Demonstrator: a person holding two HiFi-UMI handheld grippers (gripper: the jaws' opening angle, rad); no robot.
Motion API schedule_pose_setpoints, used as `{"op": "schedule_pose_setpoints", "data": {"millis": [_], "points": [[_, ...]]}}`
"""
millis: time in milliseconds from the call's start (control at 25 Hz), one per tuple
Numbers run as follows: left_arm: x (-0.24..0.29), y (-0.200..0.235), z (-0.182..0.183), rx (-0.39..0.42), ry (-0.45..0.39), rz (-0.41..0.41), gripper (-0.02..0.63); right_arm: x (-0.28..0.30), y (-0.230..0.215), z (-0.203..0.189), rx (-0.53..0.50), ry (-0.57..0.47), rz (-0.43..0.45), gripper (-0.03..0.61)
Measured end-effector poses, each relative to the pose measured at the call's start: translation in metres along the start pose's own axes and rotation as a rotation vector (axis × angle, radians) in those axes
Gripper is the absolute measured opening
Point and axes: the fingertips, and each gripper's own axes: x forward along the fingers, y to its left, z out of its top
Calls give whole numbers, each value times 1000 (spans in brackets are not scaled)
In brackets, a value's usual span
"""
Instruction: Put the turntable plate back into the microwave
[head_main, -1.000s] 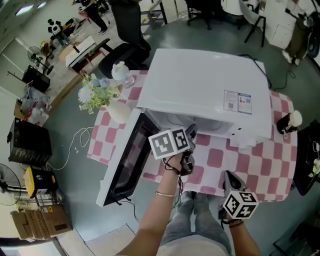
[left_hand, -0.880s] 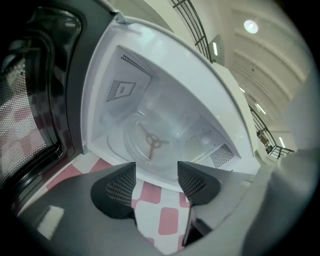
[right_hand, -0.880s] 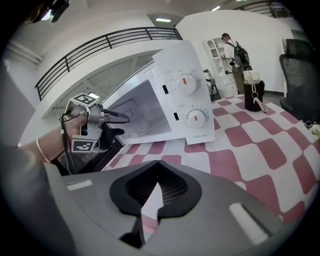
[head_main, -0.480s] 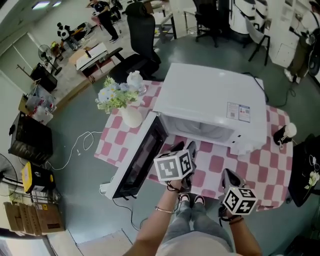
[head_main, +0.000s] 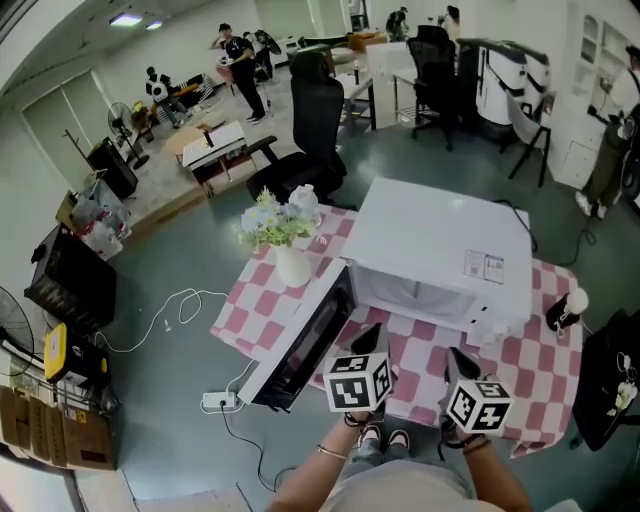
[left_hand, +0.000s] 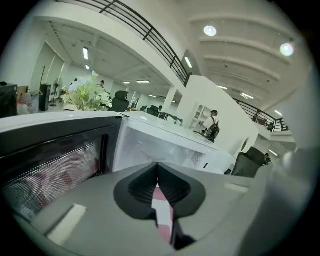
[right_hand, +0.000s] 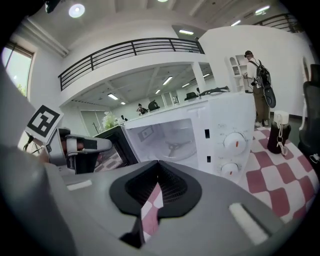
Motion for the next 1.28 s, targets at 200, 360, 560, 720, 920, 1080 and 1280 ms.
{"op": "schedule_pose_setpoints", "data": {"millis": [200,360,560,720,920,1080,1280], "points": [[-10,0,0,69,-58,15,-3,-5,-2,19,-22,-52,-27,11],[-7,1,4,87,-65,18,-3,-5,-9,28,-12,-72,-46,11],[-1,1,4,85,-42,5,-3,-7,-11,36,-1,-91,-51,11],[4,0,1,89,-26,1,-3,-7,-10,40,-40,-93,-52,9],[7,-2,2,100,-21,-2,-3,-6,-11,43,-61,-91,-64,9],[9,-3,2,108,-21,-1,-3,-5,-12,44,-61,-91,-59,9],[8,-5,3,112,-24,3,-3,-5,-11,46,-56,-94,-46,9]]}}
